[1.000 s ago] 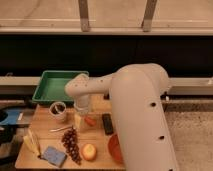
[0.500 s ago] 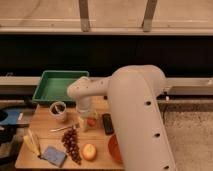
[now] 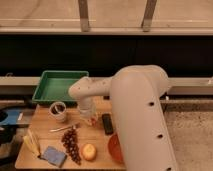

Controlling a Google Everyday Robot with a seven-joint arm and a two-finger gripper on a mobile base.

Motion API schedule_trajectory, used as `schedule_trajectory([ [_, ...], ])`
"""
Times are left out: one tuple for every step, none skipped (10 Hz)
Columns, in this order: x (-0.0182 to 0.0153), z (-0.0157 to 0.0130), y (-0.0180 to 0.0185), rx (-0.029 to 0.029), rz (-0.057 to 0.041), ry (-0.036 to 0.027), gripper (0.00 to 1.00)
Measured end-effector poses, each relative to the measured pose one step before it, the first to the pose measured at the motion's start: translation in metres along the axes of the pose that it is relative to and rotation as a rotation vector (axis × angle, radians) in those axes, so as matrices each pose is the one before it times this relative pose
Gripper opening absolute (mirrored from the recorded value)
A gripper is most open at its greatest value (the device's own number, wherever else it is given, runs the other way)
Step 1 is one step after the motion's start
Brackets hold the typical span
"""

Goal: Place pepper in red bowl

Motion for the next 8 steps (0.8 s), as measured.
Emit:
schedule_trajectory([
  [-0.00046,-0.00015,0.00102,-0.00136,-0.00243,-0.00037,0.0],
  [-0.00027,0.00027,0.00086,-0.00067,-0.00169,-0.0003,0.0],
  [-0.0002,-0.00199,0.0019,-0.00445,-0.00176,-0.01213,0.0],
  [0.00273,-0.00536,-0.00094,-0.0065,0.00473,-0.0308,0.0],
  [0.01,-0.01506,-0.00684,-0.001,0.0178,-0.06056,0.0],
  [0.00211,-0.01271,0.00233,-0.00431,0.00509,-0.04551,0.0],
  [0.0053,-0.01646,0.00106,-0.00317,0.01088,-0.05825,0.0],
  [0.00871,-0.01873,-0.00399,0.0047,0.01794,-0.0637,0.0],
])
